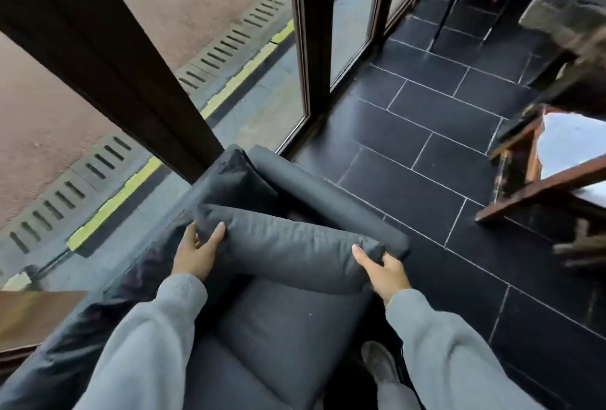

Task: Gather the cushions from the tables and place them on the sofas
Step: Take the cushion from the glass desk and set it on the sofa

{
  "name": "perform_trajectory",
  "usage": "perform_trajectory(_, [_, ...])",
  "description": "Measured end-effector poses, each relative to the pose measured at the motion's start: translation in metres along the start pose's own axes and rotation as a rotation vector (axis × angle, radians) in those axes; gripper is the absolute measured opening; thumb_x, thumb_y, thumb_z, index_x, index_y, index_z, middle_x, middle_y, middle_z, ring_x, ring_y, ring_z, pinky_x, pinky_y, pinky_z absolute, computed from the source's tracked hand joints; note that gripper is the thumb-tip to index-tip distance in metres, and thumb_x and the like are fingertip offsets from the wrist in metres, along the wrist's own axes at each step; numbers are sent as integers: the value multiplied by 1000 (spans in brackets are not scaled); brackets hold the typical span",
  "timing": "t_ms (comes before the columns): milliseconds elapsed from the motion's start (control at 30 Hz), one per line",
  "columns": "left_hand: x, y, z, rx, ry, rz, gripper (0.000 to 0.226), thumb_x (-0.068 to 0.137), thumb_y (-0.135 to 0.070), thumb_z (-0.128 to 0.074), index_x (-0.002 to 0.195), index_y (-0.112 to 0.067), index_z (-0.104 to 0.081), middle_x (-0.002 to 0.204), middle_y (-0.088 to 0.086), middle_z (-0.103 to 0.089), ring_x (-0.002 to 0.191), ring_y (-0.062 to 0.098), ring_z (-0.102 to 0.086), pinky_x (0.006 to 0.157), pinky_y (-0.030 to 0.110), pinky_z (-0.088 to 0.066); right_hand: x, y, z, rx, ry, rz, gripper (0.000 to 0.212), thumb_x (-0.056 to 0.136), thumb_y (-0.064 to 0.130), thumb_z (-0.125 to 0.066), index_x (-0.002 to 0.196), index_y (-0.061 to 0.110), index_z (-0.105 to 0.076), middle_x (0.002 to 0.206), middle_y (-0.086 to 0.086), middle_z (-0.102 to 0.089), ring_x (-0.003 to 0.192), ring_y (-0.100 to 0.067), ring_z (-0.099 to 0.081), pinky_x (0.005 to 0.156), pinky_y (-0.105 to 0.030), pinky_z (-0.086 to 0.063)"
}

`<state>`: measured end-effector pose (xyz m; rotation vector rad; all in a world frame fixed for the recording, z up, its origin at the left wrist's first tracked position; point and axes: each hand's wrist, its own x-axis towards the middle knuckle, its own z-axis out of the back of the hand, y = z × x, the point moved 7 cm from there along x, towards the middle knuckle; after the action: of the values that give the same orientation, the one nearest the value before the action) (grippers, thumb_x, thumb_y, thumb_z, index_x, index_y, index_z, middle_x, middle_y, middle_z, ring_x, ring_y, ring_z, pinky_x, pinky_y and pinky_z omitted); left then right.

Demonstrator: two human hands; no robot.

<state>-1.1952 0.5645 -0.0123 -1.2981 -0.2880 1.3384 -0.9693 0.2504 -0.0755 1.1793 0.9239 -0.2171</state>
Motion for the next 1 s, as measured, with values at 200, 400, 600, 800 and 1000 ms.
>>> perform_trajectory(200, [97, 54, -94, 62, 152, -23, 38, 82, -61, -75, 89, -24, -71, 85, -4, -72, 82, 13, -69, 86, 42, -59, 50, -111, 8, 243, -222, -150, 34, 78, 29, -93, 107, 18, -79, 105, 1, -84, 91, -9, -80, 87, -32, -56])
perform_trajectory(400, [177, 112, -187, 27, 372, -48, 29, 96, -45, -73, 121, -31, -71, 117, -7, -79, 112, 14, -74, 97, 39, -57, 112, -158, 10, 341, -530, -82, 35, 79, 35, -93, 107, 24, -75, 117, 5, -78, 114, -12, -71, 109, -37, -51])
perform_trajectory(600, [226, 133, -219, 11, 403, -68, 25, 101, -30, -70, 126, -30, -67, 121, -7, -76, 114, 9, -70, 104, 39, -55, 163, -168, 5, 288, -565, 9, 29, 84, 23, -90, 110, 18, -77, 113, -4, -81, 113, -20, -75, 110, -47, -54])
perform_trajectory(800, [228, 148, -214, 98, 285, -185, 21, 95, -44, -71, 114, -34, -68, 110, -8, -78, 108, 16, -72, 102, 57, -57, 175, -183, 0, 107, -574, -29, 27, 83, 41, -87, 96, 19, -77, 101, -5, -81, 105, -26, -75, 102, -52, -58])
perform_trajectory(1000, [222, 147, -207, 203, 114, -281, 21, 94, -53, -64, 109, -39, -66, 100, -19, -75, 98, -5, -68, 96, 28, -56, 182, -181, -1, 100, -491, -31, 34, 75, 51, -86, 91, 22, -79, 94, 2, -82, 100, -20, -77, 98, -48, -60])
